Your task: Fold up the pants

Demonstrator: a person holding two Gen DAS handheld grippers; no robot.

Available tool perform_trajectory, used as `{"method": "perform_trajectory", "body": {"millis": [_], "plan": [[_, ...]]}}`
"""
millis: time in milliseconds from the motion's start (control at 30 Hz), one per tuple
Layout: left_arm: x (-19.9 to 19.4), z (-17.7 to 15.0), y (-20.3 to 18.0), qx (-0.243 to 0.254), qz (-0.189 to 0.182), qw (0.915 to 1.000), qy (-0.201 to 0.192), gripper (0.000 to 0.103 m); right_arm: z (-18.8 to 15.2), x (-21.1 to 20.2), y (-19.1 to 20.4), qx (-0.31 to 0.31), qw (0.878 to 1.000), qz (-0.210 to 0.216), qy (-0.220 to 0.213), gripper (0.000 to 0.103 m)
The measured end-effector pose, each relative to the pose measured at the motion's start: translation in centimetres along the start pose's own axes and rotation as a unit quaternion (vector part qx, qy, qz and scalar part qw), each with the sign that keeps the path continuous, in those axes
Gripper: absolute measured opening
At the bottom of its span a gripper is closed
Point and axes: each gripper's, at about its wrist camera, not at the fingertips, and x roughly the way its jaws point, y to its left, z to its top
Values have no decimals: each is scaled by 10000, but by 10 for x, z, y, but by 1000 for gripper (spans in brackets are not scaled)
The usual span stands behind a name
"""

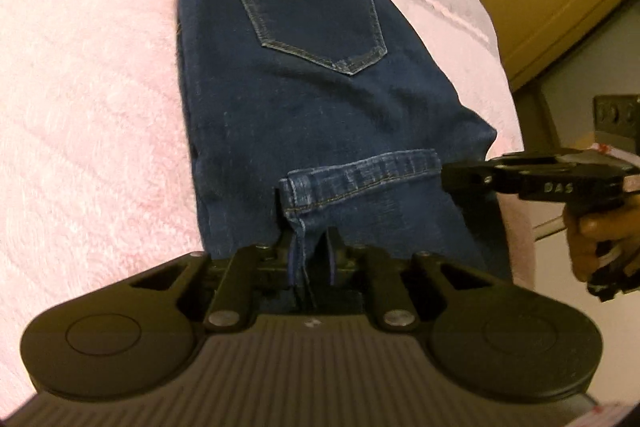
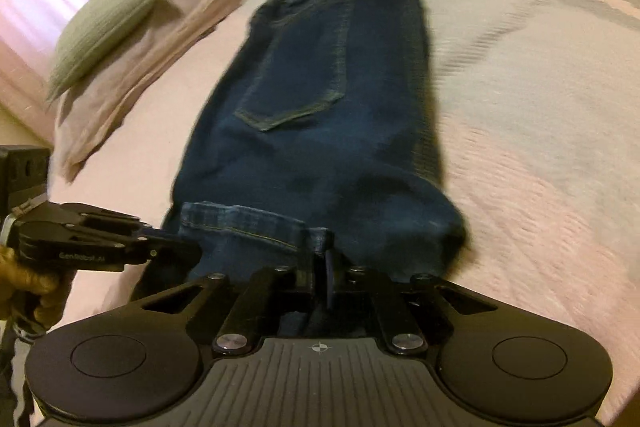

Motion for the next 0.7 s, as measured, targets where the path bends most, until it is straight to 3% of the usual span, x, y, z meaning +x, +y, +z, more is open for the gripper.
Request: {"method": "perform_trajectory", "body": {"millis": [133,200,300,433,467,533,633,700], "plan": [[-11,0,0,62,195,9998,33,13,-4,-19,18,-204,9994,-290,24,9],[-34,-4,-6,161,326,9993,-18,13,-12,-40,37,-428,9990,-50,-106,15],[-62,-15,-24,233,12,9997,-66,13,-37,-54,65,-606,9964,588,-2,20],[-63,-58,-51,511,-651,9957,411,13,-84,-34,83,-879,9901,933,567,32],[-56,-74,-53,562,-702,9942,585,14,-96,-26,82,-916,9891,899,728,35],[-40,-105,-52,682,-471,9927,877,13,-108,-24,86,-1100,9892,758,600,35],[-50,-114,-48,395,-379,9963,666,13,-108,-43,100,-1060,9906,677,530,35],[-73,-117,-59,472,-317,9975,424,13,-115,-61,112,-1118,9885,948,360,35]]}}
